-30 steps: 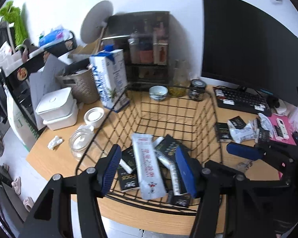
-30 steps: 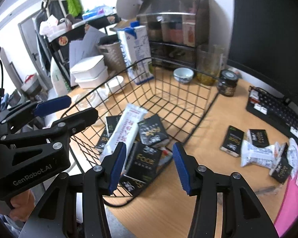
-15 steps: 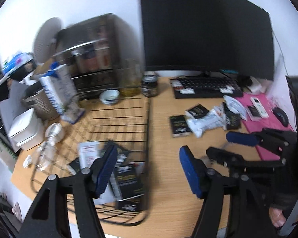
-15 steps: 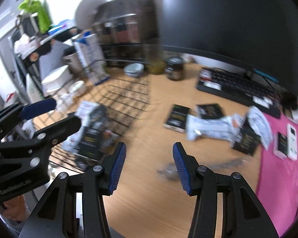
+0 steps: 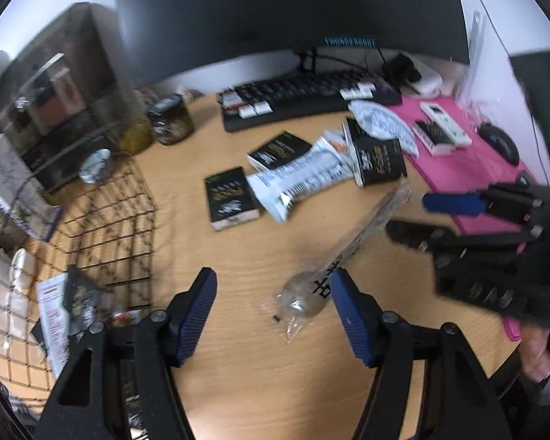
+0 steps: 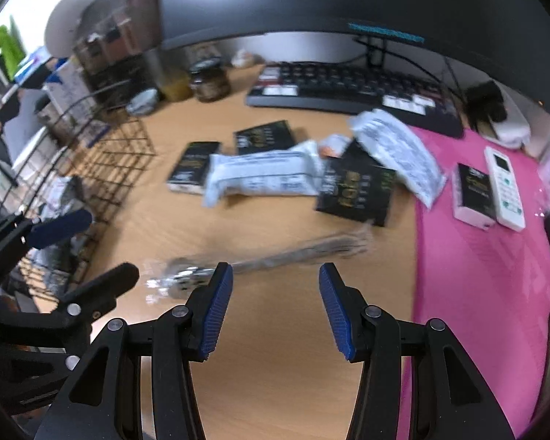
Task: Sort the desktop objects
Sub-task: 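Move both grippers back over the items on the desk, then grasp the plastic-wrapped spoon with the left gripper while the right gripper grasps a small white box, then carry the spoon and white box over the basket and open both grippers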
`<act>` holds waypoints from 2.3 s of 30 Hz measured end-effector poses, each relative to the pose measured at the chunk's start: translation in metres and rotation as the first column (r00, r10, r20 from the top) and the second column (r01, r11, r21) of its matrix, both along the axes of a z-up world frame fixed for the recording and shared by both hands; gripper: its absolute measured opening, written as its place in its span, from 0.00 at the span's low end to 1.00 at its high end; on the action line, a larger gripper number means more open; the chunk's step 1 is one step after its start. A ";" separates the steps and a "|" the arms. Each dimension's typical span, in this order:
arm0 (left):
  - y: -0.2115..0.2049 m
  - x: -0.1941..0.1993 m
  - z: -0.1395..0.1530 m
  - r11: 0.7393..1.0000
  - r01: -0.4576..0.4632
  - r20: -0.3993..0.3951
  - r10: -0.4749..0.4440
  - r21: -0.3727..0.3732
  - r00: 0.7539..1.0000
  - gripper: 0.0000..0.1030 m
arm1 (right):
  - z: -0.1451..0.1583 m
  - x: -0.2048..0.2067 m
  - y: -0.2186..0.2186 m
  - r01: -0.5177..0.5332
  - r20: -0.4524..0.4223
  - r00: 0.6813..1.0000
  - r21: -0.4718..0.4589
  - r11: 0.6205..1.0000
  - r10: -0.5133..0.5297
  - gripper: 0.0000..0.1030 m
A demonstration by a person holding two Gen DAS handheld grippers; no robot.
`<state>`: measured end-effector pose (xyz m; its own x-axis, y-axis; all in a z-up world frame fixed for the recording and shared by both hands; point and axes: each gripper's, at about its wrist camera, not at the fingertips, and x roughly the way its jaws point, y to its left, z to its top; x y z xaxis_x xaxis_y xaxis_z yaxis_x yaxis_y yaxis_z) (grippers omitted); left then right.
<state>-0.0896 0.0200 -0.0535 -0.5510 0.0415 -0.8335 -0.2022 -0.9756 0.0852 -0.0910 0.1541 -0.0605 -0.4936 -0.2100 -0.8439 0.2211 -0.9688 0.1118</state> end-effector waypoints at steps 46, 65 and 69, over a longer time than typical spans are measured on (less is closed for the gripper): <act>0.009 -0.018 -0.046 0.996 0.014 0.206 -0.031 0.083 0.978 0.30 | -0.025 -0.001 0.049 0.135 0.100 0.985 0.031 0.990 -0.137 0.16; 0.027 -0.029 -0.049 0.998 0.025 0.182 -0.035 0.055 0.983 0.25 | -0.029 0.010 0.038 0.081 0.013 0.997 0.042 0.996 -0.082 0.18; 0.026 -0.030 -0.048 0.998 0.025 0.186 -0.037 0.064 0.982 0.15 | -0.029 0.013 0.037 0.082 0.016 0.996 0.037 0.996 -0.083 0.18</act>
<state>-0.1192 0.0457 -0.1018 -0.3829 0.1104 -0.9172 -0.2391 -0.9708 -0.0171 -0.0781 0.1911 -0.0897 -0.4932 -0.1384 -0.8588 0.1384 -0.9872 0.0796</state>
